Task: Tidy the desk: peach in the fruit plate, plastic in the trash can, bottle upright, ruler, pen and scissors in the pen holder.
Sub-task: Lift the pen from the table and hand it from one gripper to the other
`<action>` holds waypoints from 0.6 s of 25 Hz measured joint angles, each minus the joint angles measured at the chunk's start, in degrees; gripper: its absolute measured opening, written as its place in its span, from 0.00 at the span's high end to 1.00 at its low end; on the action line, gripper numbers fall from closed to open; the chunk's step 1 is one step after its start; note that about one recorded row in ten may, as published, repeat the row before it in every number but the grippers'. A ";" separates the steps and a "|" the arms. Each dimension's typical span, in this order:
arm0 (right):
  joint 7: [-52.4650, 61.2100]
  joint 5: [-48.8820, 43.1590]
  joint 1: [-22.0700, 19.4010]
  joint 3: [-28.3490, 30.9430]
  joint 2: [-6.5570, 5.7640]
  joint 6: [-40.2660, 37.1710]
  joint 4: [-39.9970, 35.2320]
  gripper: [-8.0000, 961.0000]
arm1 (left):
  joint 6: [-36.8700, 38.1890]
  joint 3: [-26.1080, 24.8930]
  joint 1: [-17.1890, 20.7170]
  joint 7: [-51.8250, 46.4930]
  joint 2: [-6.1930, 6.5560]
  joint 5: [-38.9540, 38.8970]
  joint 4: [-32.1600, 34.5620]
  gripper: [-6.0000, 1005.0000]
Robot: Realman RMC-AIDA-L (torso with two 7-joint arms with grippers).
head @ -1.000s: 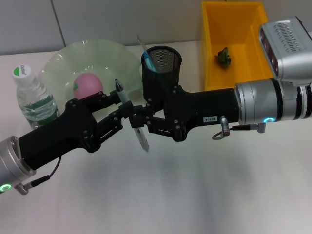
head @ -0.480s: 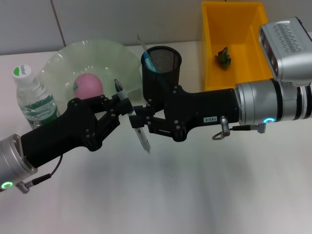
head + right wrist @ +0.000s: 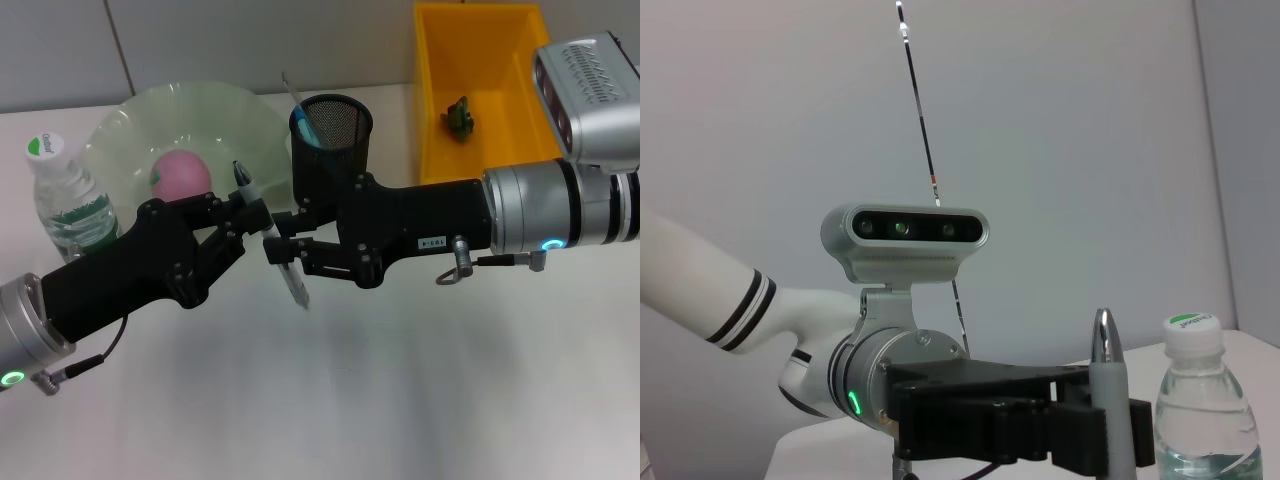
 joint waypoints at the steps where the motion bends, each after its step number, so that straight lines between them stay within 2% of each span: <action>1: 0.00 0.00 0.00 0.00 0.00 0.00 0.00 0.75 | 0.00 0.00 0.00 0.00 0.00 0.00 0.00 0.85; 3: 0.01 -0.10 0.00 -0.01 -0.01 0.18 -0.04 0.74 | 0.01 0.00 0.01 -0.01 0.00 -0.05 0.00 0.85; 14: 0.06 0.16 -0.64 0.77 -0.01 0.74 -0.22 0.50 | 0.27 -0.49 0.33 -0.11 -0.03 -1.03 -0.13 0.85; 15: 0.05 0.66 -1.13 0.83 -0.01 0.74 -0.18 0.45 | 0.30 -0.49 0.44 -0.11 -0.05 -1.47 -0.25 0.85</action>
